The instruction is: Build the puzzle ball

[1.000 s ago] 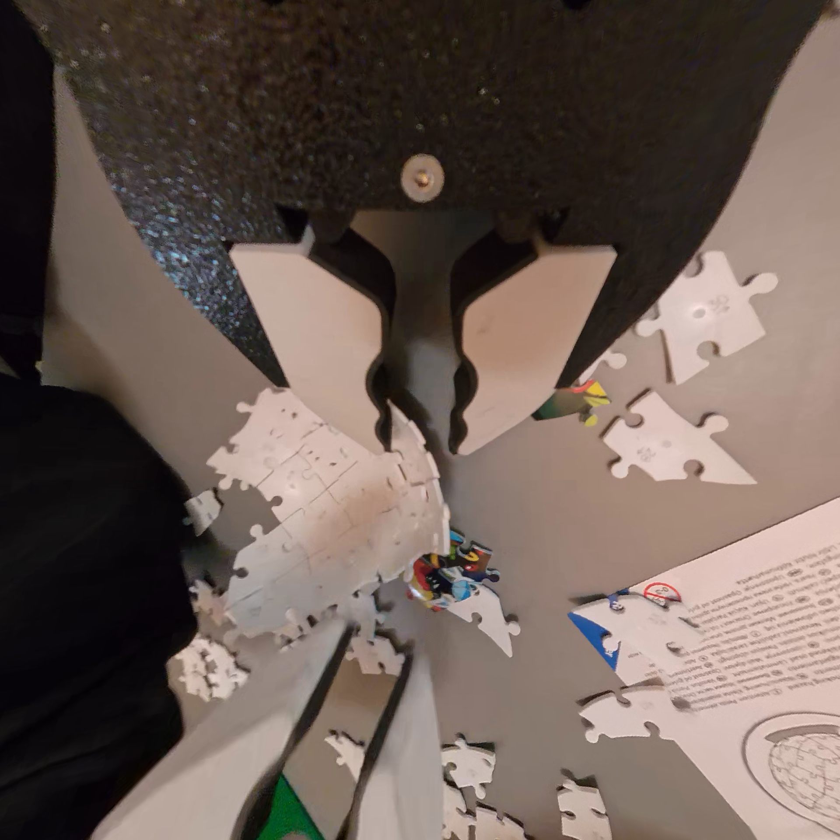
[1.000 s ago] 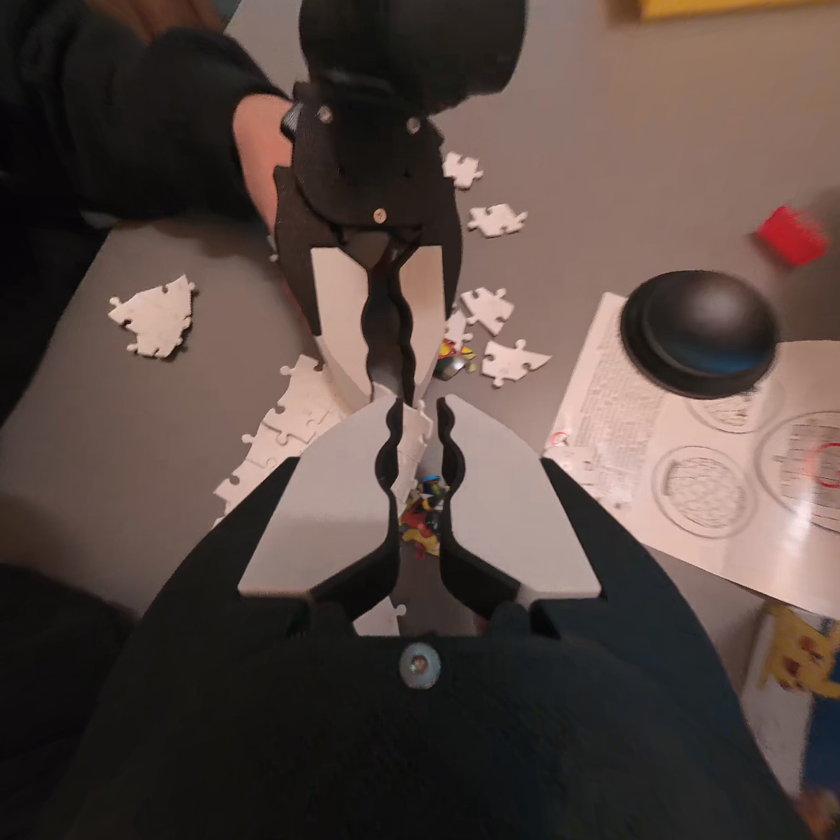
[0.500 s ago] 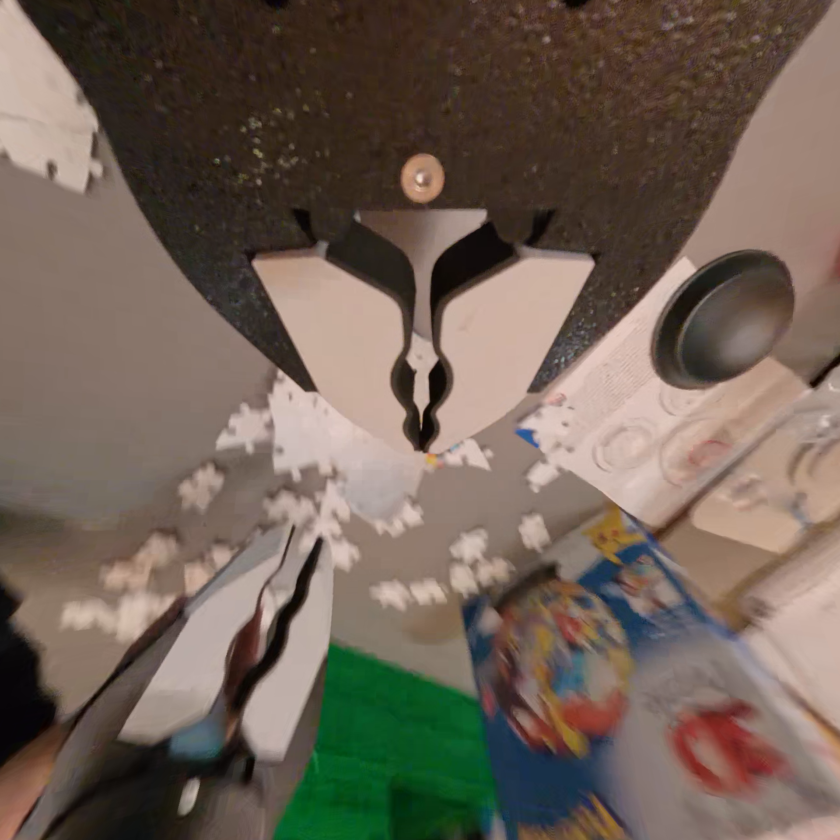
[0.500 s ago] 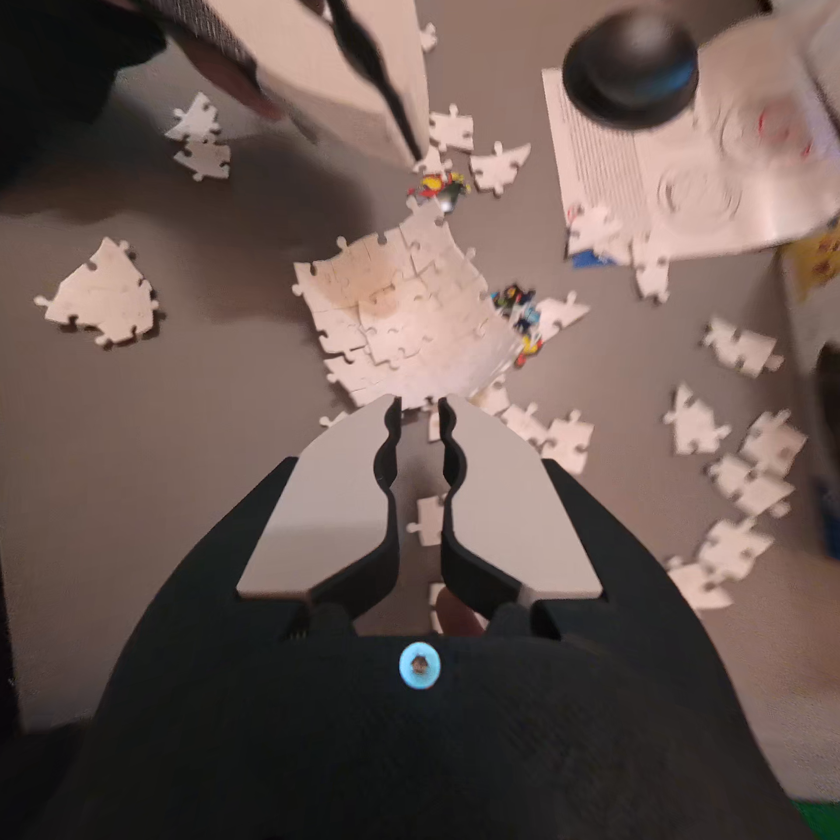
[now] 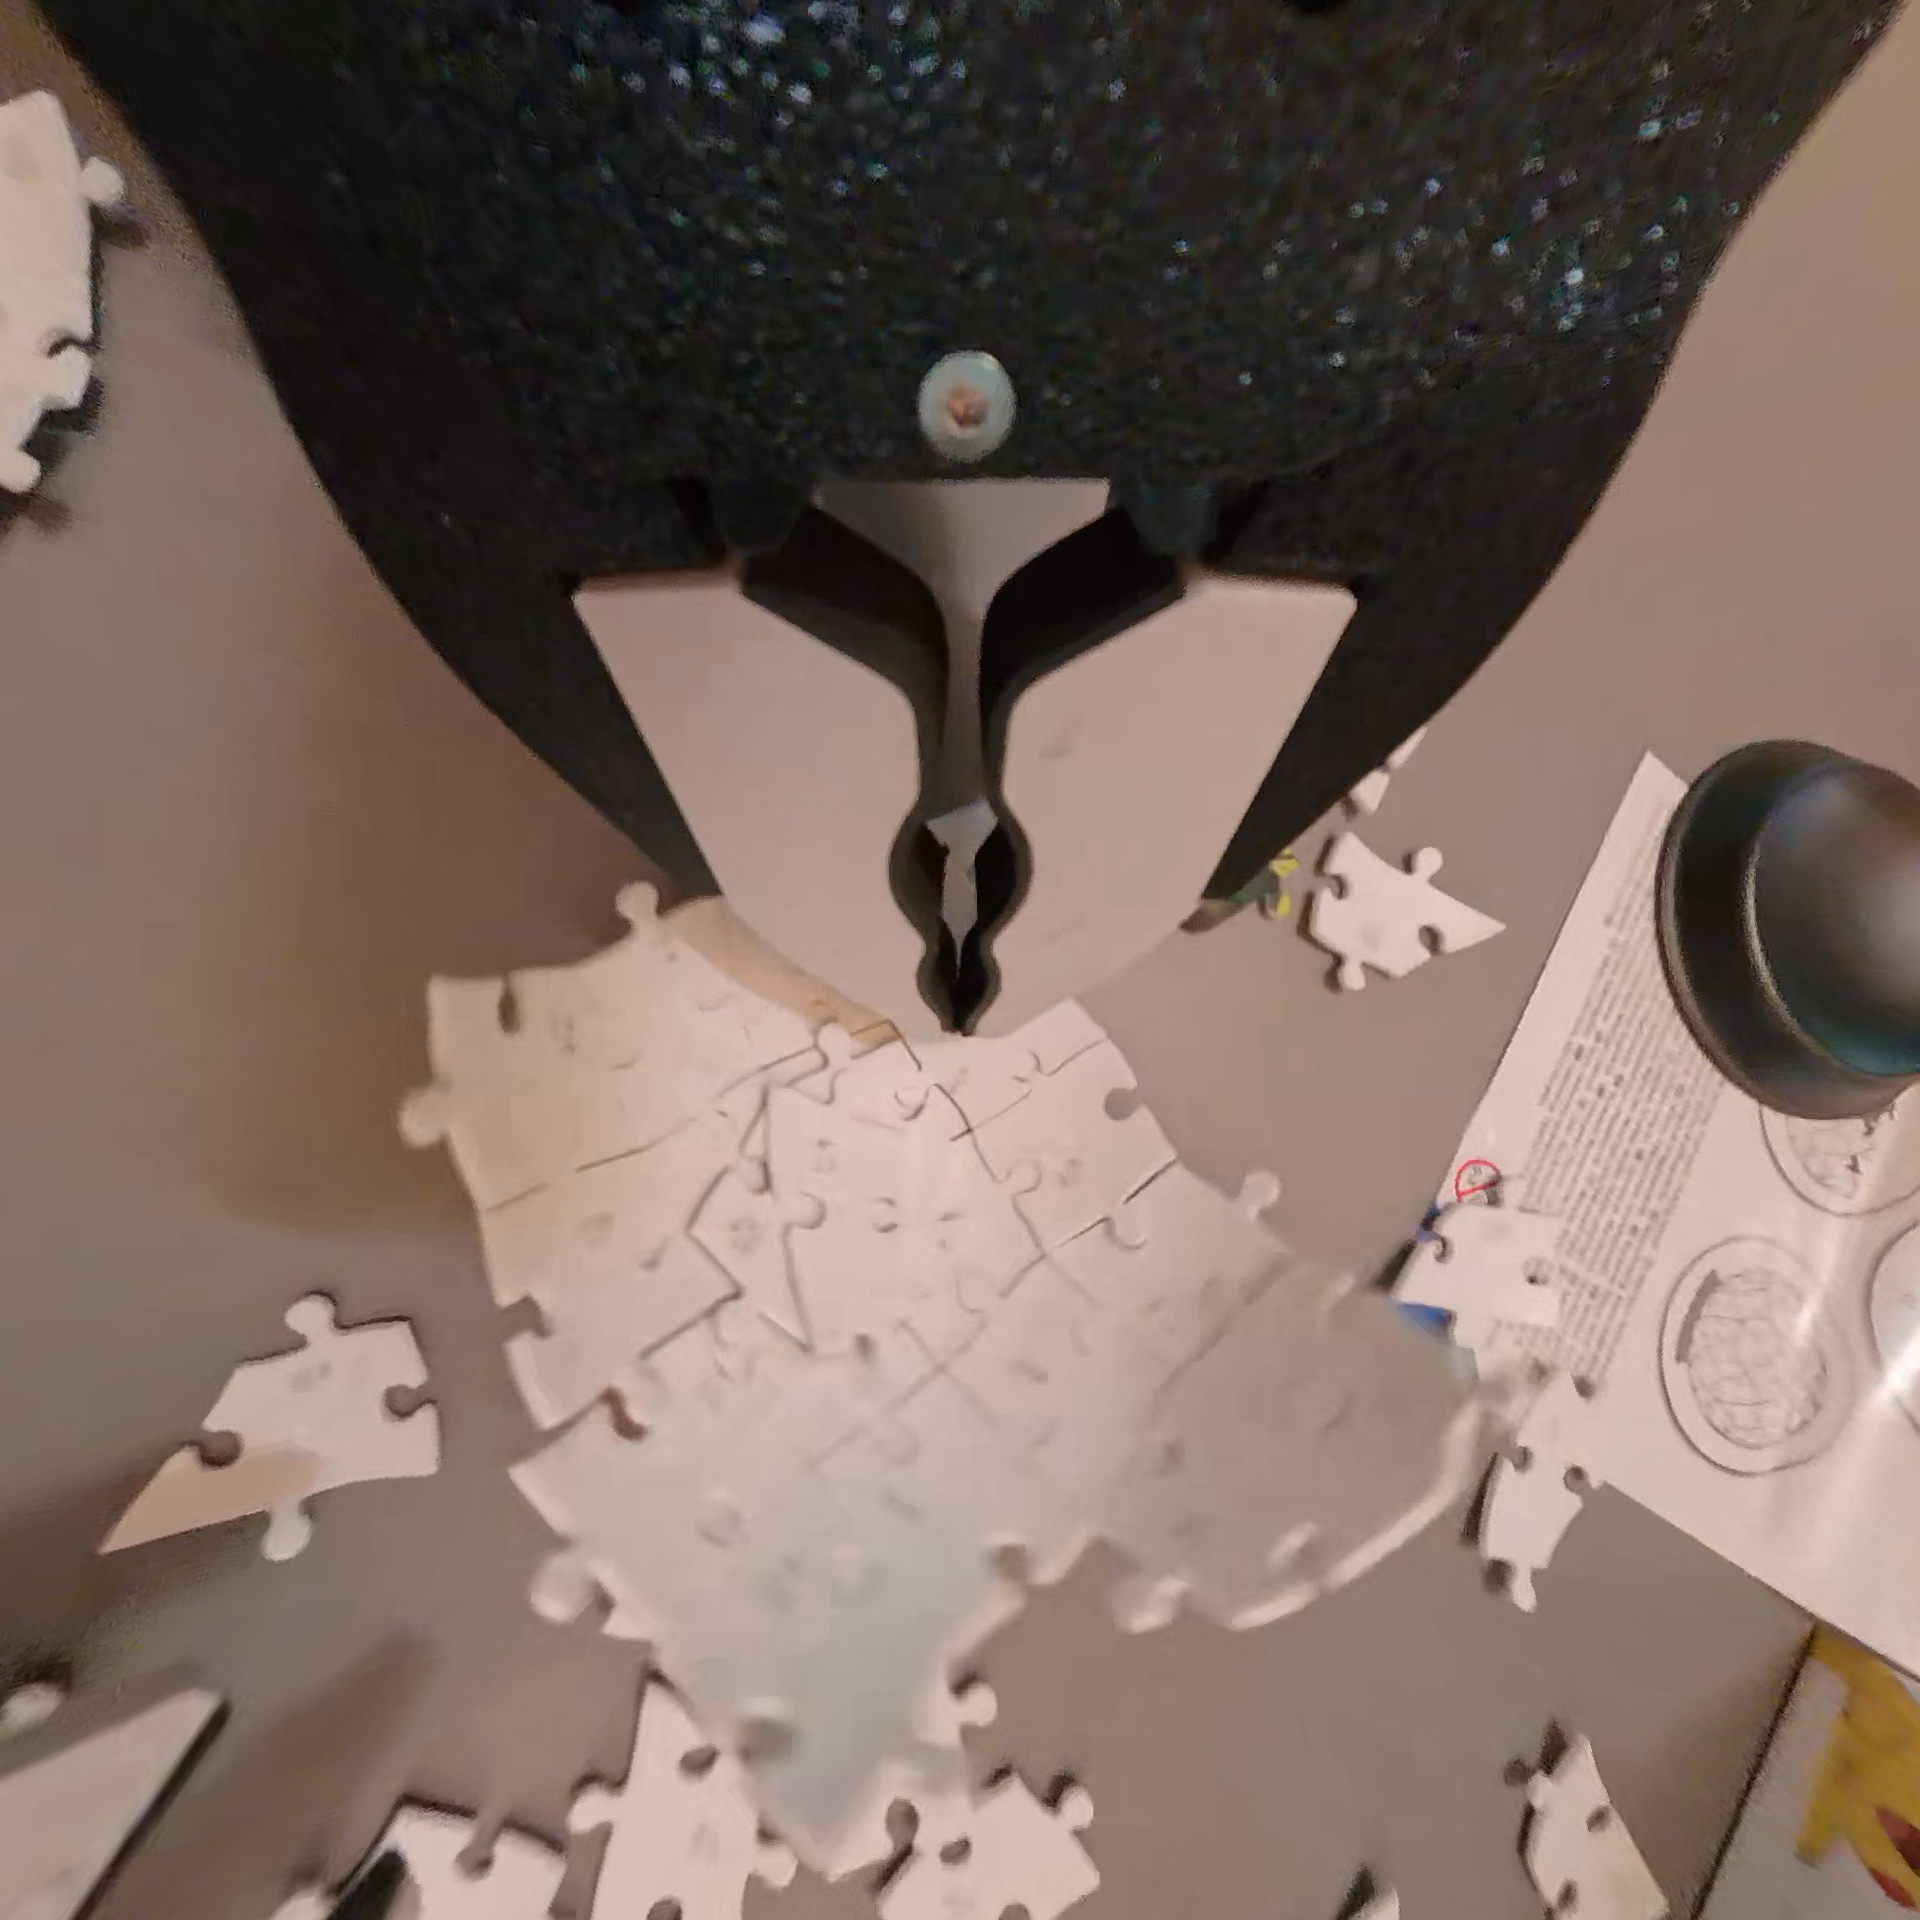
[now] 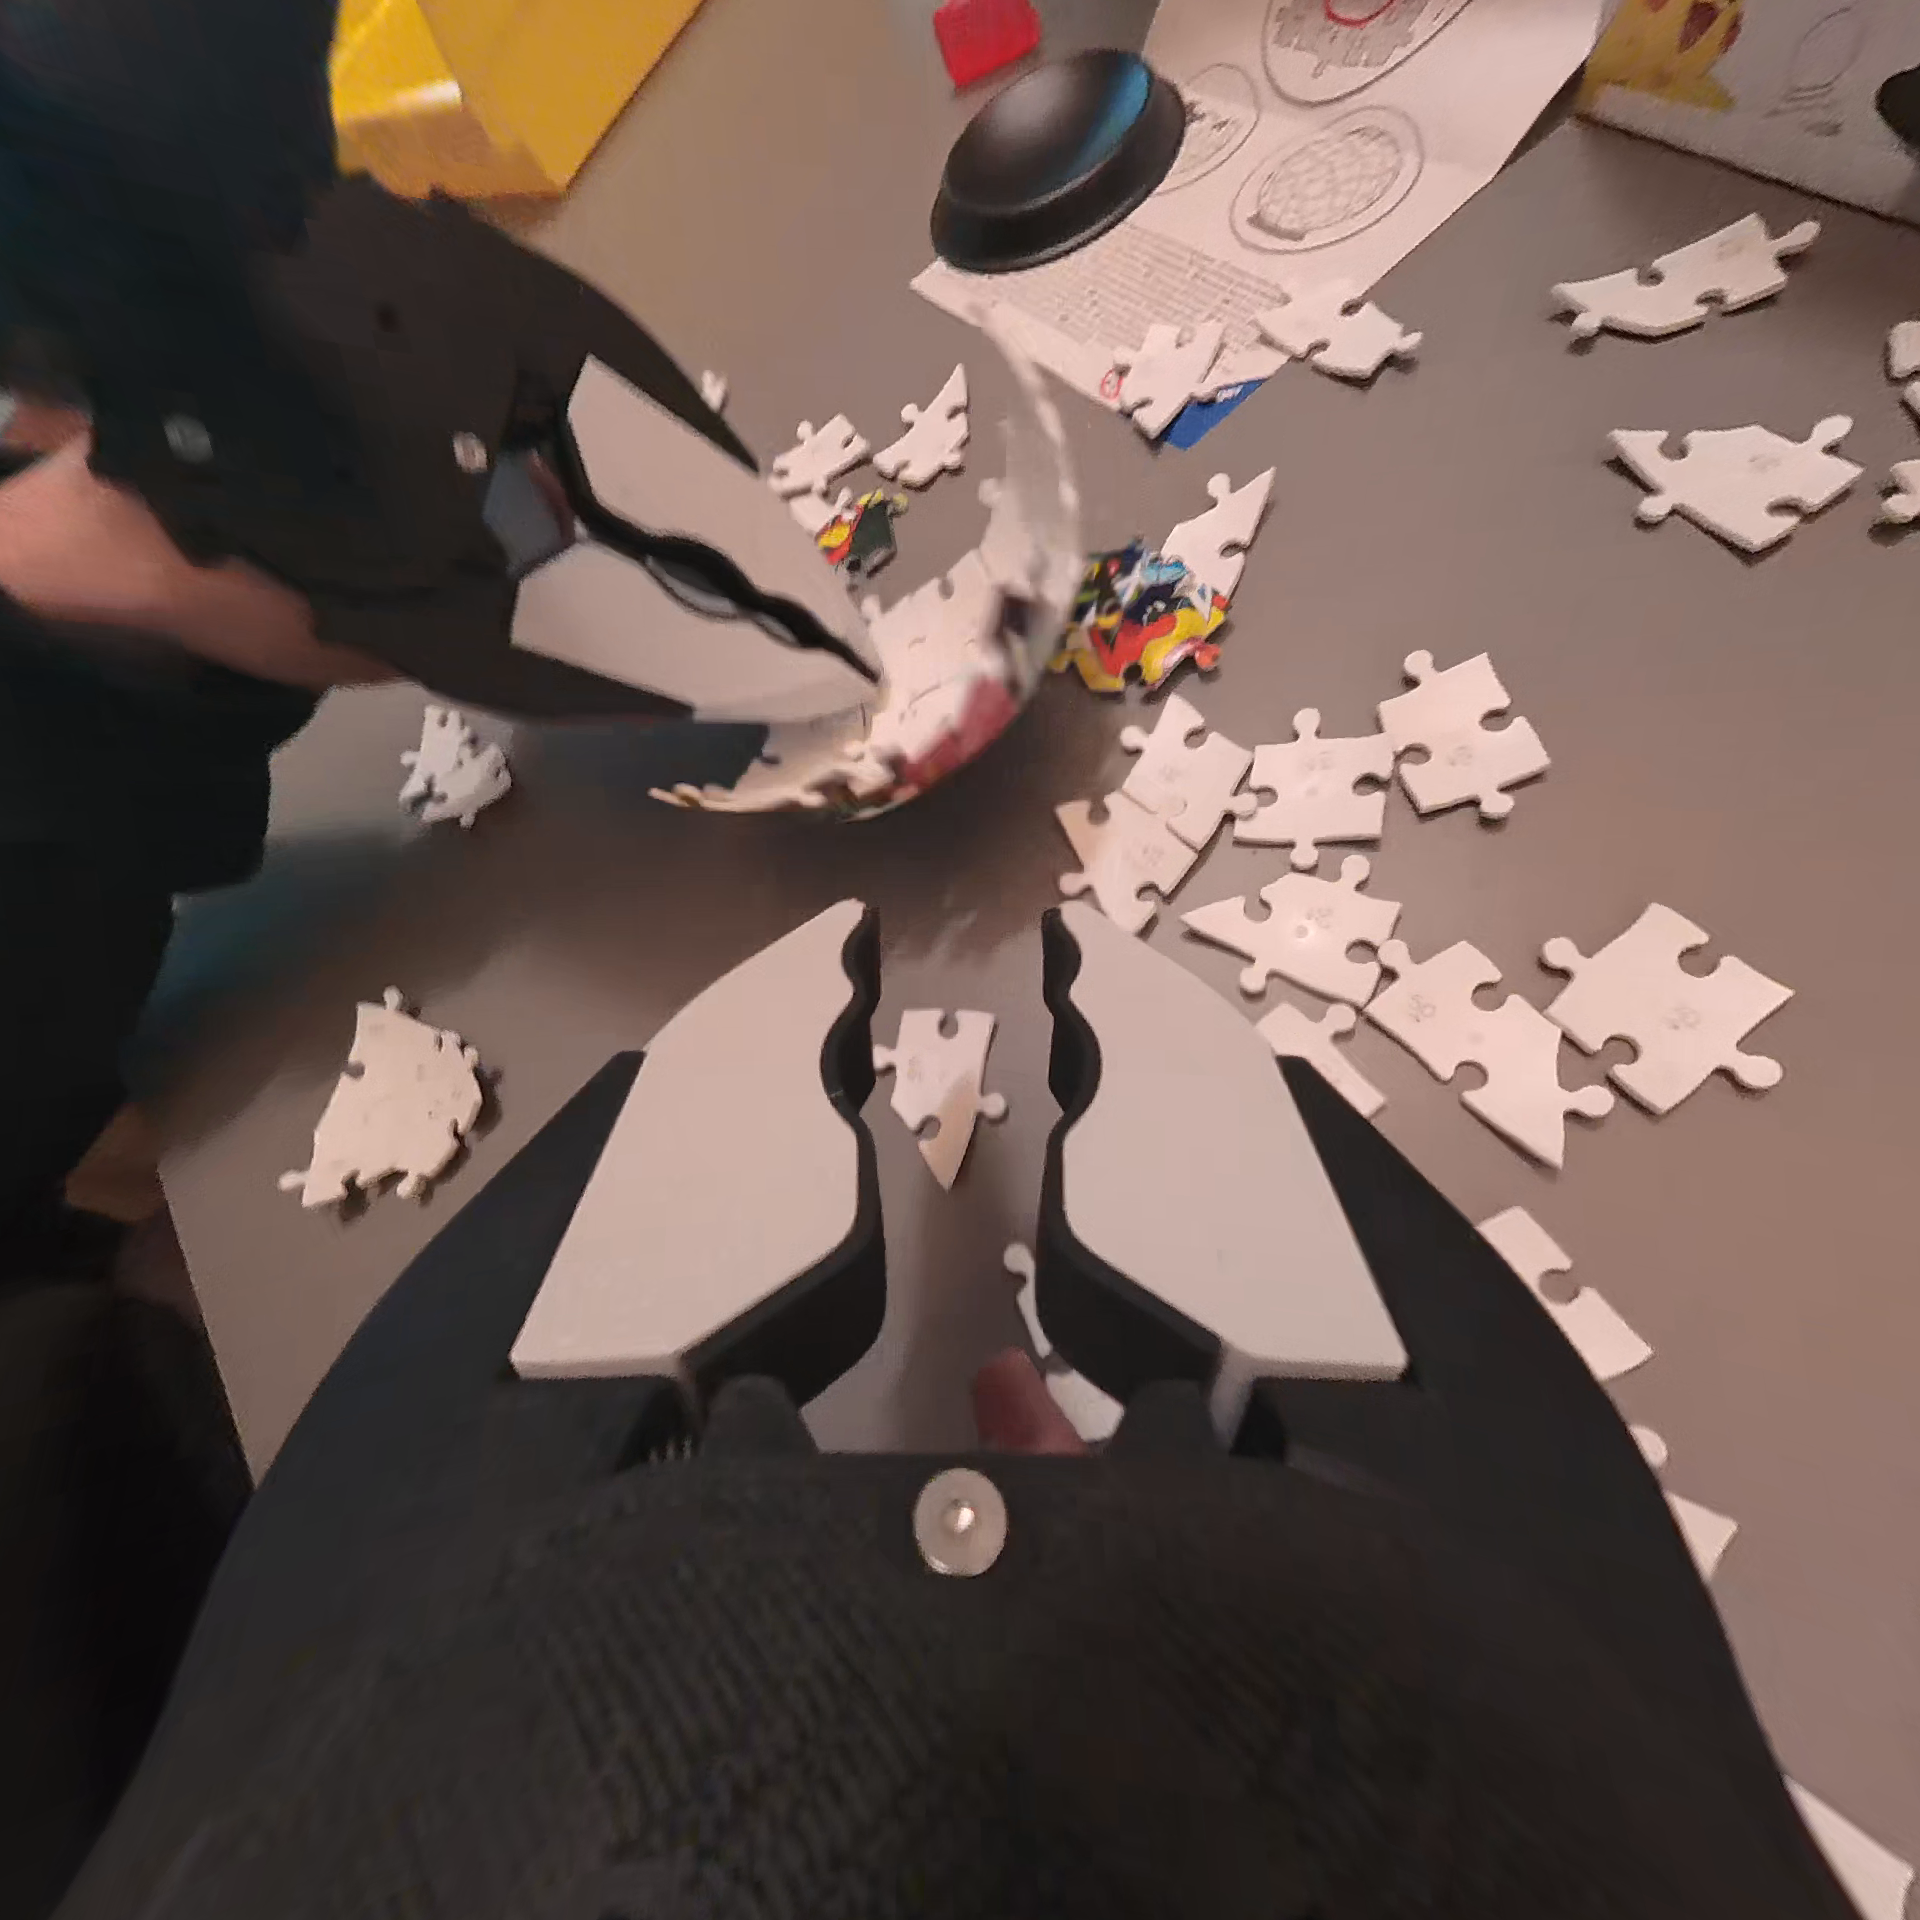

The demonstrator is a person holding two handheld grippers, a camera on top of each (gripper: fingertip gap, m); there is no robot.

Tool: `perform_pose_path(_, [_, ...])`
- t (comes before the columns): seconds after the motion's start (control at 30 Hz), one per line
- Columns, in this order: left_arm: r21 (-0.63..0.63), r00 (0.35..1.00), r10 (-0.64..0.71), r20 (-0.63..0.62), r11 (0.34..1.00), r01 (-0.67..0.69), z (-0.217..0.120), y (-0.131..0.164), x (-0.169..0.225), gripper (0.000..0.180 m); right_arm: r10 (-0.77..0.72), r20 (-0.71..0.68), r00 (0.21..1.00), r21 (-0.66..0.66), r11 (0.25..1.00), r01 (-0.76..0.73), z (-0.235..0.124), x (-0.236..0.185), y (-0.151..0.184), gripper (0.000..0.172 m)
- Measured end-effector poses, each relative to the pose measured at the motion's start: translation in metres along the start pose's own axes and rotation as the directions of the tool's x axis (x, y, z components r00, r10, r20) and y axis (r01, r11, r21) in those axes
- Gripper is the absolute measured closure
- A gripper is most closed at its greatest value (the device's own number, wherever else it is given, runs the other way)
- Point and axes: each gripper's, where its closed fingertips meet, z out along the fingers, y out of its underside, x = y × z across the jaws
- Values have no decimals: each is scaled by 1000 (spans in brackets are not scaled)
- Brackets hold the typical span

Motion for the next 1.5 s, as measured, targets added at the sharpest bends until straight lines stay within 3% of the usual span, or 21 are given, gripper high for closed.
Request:
perform_pose_path(0.03, [-11,1000,-10,17,1000,10,1,2,1,180,17,-1,1000,13,1000,-17,1,1,-4,141])
perform_pose_path(0.3, [30,979,-140,149,990,138,0,2,4,180,25,-34,999,61,998,-23,11,2,-26,129])
perform_pose_path(0.57, [77,947,-254,198,967,244,0,3,5,180,-45,-150,988,1,999,45,36,7,-66,114])
perform_pose_path(0.73, [138,917,-364,164,929,345,0,3,5,180,-184,-274,944,-195,972,133,61,19,-56,120])
perform_pose_path(0.83, [174,914,-378,145,919,353,0,3,6,180,-185,-219,958,-201,969,141,72,15,-54,163])
perform_pose_path(0.87, [188,913,-384,135,915,357,-1,3,6,180,-197,-223,955,-195,969,154,73,16,-56,166])
perform_pose_path(1.17, [219,918,-397,16,897,384,-5,6,13,180,-460,-255,851,-155,888,434,65,5,-61,168])
perform_pose_path(1.5, [166,975,-193,107,971,174,-5,7,15,180,-514,-267,815,-83,855,512,66,10,-69,168])
